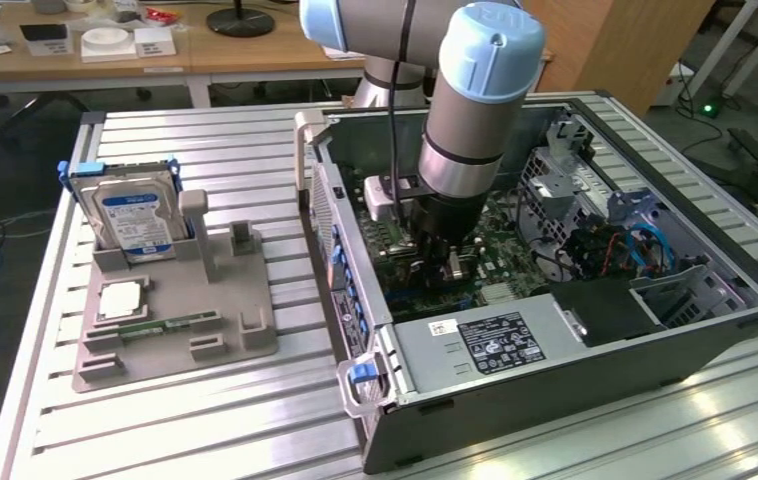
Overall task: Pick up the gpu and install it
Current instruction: 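Insert the gpu into the slot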
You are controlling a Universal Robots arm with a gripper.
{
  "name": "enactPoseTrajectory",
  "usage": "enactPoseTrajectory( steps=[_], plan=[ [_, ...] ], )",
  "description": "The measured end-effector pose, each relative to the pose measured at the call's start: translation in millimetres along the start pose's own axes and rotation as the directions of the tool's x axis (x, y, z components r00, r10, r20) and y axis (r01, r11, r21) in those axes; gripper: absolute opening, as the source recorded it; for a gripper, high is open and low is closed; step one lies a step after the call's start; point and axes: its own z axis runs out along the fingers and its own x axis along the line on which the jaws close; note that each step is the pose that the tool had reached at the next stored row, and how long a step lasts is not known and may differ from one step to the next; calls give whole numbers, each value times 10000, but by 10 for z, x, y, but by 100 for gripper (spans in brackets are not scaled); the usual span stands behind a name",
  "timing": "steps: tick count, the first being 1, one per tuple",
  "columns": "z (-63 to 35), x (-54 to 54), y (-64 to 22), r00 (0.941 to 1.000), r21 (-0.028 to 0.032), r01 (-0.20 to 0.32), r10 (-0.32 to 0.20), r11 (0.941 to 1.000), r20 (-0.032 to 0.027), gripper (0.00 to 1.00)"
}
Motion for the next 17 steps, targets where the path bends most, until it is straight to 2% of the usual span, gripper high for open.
enactPoseTrajectory(
  steps=[4, 6, 7, 8, 10, 12, 17],
  plan=[
    [0, 0, 0, 10000, 1, 0, 0, 10000, -1, 28],
    [11, -4, 1, 10000, 8, -5, 5, 10000, 38, 29],
    [12, -4, 1, 10000, 13, -5, 5, 10000, 34, 29],
    [5, -4, 0, 10000, 6, -4, 4, 10000, 17, 34],
    [-2, 0, 0, 10000, 0, -1, 1, 10000, 6, 34],
    [-59, -2, -1, 10000, 1, 0, 0, 10000, 3, 34],
    [-280, -7, 1, 10000, 19, 1, -1, 10000, 4, 34]
  ],
)
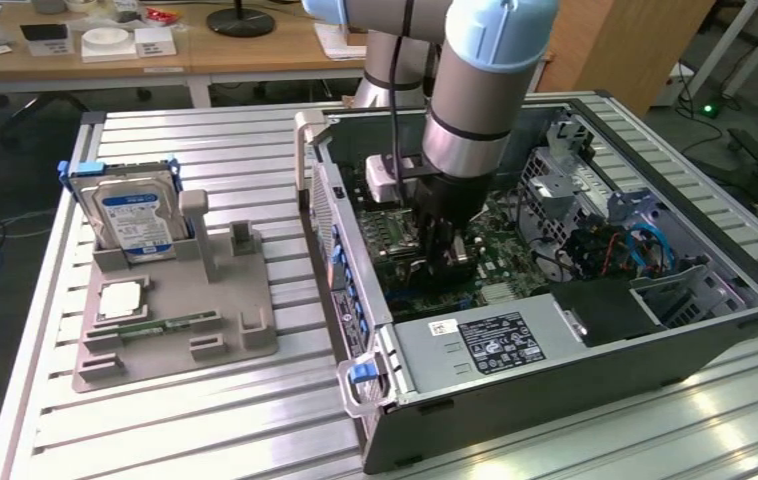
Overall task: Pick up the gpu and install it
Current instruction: 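Insert the gpu into the slot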
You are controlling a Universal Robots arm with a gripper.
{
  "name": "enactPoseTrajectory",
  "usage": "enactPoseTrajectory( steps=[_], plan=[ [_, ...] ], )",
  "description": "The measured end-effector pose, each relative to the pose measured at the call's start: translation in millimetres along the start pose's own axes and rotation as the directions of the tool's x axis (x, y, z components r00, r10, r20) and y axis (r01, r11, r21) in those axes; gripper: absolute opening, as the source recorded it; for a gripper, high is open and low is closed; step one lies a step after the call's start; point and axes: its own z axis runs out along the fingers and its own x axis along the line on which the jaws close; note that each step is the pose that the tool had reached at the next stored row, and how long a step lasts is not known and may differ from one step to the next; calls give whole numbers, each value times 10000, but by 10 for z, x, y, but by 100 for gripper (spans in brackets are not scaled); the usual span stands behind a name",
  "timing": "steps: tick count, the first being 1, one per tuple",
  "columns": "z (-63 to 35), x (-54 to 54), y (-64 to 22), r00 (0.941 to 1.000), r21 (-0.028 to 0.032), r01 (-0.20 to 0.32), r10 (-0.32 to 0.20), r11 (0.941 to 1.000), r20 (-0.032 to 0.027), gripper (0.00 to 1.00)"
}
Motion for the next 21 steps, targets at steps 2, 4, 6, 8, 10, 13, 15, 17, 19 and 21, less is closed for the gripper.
enactPoseTrajectory(
  steps=[2, 4, 6, 8, 10, 13, 15, 17, 19, 21],
  plan=[
    [-94, -3, 0, 10000, 10, 0, 0, 10000, 1, 34],
    [-162, -5, 0, 10000, 23, 0, 0, 10000, 2, 34],
    [-180, -5, 0, 10000, 26, 0, 0, 10000, 0, 34],
    [-189, -5, 0, 10000, 25, 0, 0, 10000, -5, 34],
    [-256, -7, 0, 10000, 30, 0, 0, 10000, -7, 34],
    [-386, -11, -2, 10000, 38, 0, 0, 10000, -8, 34],
    [-412, -12, -2, 10000, 39, -1, 1, 10000, -8, 34],
    [-411, -12, -3, 10000, 41, -1, 1, 10000, -4, 26],
    [-411, -12, -2, 10000, 40, 0, 0, 10000, -4, 20],
    [-412, -12, -2, 10000, 40, 0, 1, 10000, -5, 14]
  ],
)
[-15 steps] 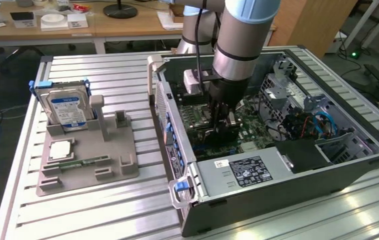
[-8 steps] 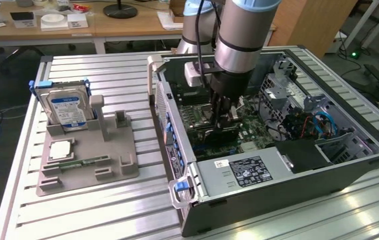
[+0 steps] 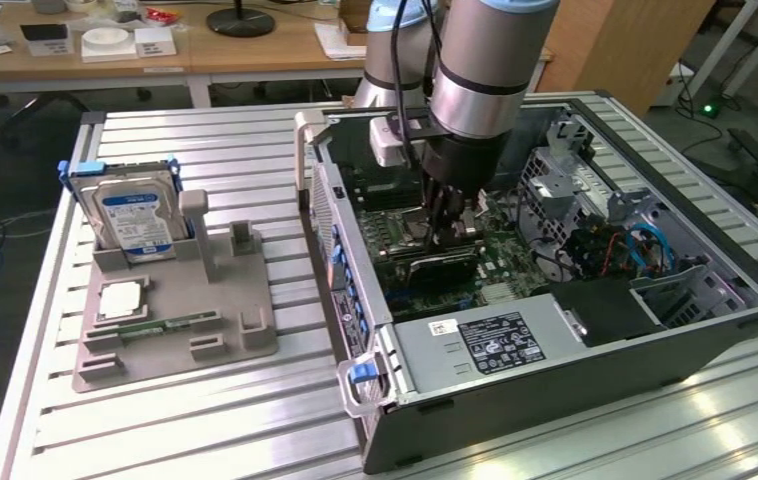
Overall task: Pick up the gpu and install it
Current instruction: 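Insert the gpu into the slot, then press down on the gpu until it lock into place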
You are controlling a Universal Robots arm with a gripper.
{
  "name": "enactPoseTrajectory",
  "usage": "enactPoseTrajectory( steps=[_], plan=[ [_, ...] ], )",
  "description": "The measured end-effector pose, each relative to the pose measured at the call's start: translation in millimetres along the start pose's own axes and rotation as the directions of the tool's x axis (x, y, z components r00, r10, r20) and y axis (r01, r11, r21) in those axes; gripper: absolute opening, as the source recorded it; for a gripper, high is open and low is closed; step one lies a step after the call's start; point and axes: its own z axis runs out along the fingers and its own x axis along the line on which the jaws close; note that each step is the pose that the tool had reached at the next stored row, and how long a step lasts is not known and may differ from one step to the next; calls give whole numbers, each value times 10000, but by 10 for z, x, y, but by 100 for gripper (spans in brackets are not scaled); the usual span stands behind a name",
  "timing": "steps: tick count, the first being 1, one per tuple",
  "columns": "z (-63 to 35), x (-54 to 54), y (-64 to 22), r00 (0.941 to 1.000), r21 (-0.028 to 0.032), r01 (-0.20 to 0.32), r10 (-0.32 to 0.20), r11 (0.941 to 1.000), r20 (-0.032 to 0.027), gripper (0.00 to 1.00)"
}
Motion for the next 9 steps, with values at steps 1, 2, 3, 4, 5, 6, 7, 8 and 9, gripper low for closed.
enactPoseTrajectory(
  steps=[1, 2, 3, 4, 5, 6, 7, 8, 9],
  plan=[
    [0, 0, 0, 10000, 0, 0, 0, 10000, 0, 10],
    [0, 0, 0, 10000, 0, 0, 0, 10000, 0, 10],
    [0, 0, 0, 10000, 0, 0, 0, 10000, 0, 10],
    [0, 0, 0, 10000, 0, 0, 0, 10000, 0, 10],
    [0, 0, 0, 10000, 0, 0, 0, 10000, 0, 10],
    [0, 0, 0, 10000, 1, 0, 0, 10000, 0, 10],
    [0, 0, 0, 10000, 0, 0, 0, 10000, 0, 10],
    [0, 0, 0, 10000, 0, 0, 0, 10000, 0, 10],
    [0, 0, 0, 10000, 0, -1, 1, 10000, 0, 10]
  ],
)
